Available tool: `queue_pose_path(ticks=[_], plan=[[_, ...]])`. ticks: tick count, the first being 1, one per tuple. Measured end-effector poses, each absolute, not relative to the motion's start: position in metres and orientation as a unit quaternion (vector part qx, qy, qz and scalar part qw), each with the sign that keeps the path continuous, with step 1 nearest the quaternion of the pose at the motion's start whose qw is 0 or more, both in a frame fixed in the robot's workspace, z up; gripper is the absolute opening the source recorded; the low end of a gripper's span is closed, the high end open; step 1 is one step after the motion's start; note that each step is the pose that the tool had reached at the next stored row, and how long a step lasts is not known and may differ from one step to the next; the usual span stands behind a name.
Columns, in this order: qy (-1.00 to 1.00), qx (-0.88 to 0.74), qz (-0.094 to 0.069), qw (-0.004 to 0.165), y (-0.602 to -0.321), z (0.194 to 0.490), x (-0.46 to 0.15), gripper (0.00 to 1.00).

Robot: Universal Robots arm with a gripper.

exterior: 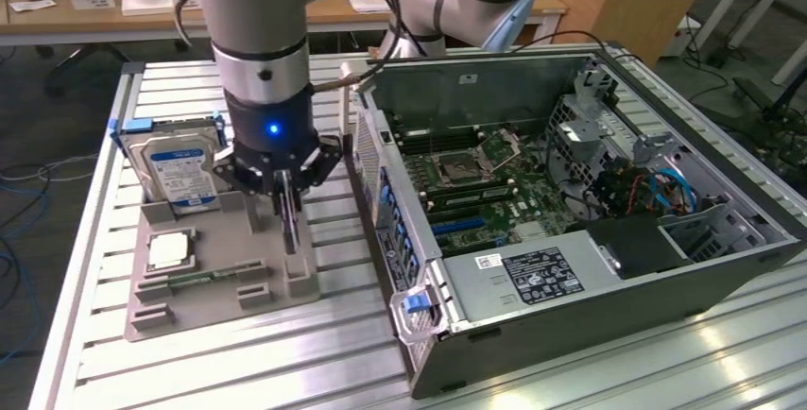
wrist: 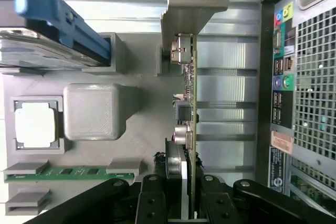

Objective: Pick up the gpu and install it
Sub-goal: 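Pick up the gpu and move the gpu toward the slot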

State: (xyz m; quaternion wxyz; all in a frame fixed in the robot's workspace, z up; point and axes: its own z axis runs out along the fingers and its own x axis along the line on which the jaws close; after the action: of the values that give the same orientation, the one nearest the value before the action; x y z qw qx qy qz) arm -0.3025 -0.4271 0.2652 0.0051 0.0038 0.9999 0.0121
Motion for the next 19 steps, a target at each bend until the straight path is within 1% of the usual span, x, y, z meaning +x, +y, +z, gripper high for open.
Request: queue_pose_path(ticks=[15,19], plan=[[1.000,0.003,0.012,0.005,-0.427,0.333,-0.303,0.28],[1.000,-0.008,0.011,0.003,-0.426,0.337,-0.302,0.28]])
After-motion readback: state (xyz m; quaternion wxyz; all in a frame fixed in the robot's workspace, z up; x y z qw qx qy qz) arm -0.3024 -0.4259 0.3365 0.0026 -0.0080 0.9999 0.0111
